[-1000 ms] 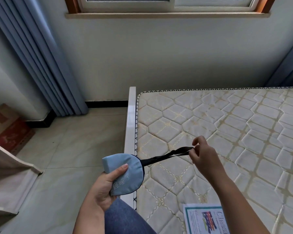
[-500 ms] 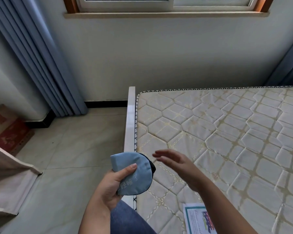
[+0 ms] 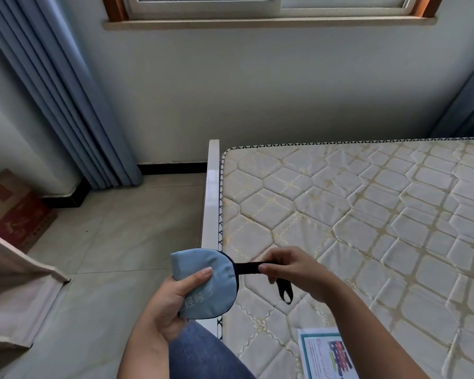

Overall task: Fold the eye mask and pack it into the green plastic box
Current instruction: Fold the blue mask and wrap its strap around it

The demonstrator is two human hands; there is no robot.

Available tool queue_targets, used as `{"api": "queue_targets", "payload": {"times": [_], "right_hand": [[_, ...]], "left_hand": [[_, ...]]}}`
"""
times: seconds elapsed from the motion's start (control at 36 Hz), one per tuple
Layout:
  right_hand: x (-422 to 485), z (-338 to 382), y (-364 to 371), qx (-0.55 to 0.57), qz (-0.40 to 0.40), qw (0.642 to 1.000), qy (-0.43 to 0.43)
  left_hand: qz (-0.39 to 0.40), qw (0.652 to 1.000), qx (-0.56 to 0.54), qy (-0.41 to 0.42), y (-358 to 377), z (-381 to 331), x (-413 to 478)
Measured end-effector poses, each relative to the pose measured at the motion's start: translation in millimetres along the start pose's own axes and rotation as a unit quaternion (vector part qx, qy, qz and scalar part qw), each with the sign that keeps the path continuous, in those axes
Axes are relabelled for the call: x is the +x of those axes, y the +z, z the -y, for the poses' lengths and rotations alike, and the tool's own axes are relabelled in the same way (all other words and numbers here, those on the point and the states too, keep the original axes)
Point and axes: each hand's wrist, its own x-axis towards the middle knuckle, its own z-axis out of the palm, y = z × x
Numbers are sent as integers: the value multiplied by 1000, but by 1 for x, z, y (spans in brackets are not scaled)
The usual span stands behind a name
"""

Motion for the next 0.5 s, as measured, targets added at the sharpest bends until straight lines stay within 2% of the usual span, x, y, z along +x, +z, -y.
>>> {"api": "queue_targets", "payload": {"times": [0.36, 0.5], "right_hand": [[-6, -9, -22, 24, -27, 999, 18], [-8, -13, -32, 16, -69, 997, 14]], "left_hand": [[0, 1000, 2, -11, -4, 2, -1], [-9, 1000, -13, -9, -6, 0, -1]]}}
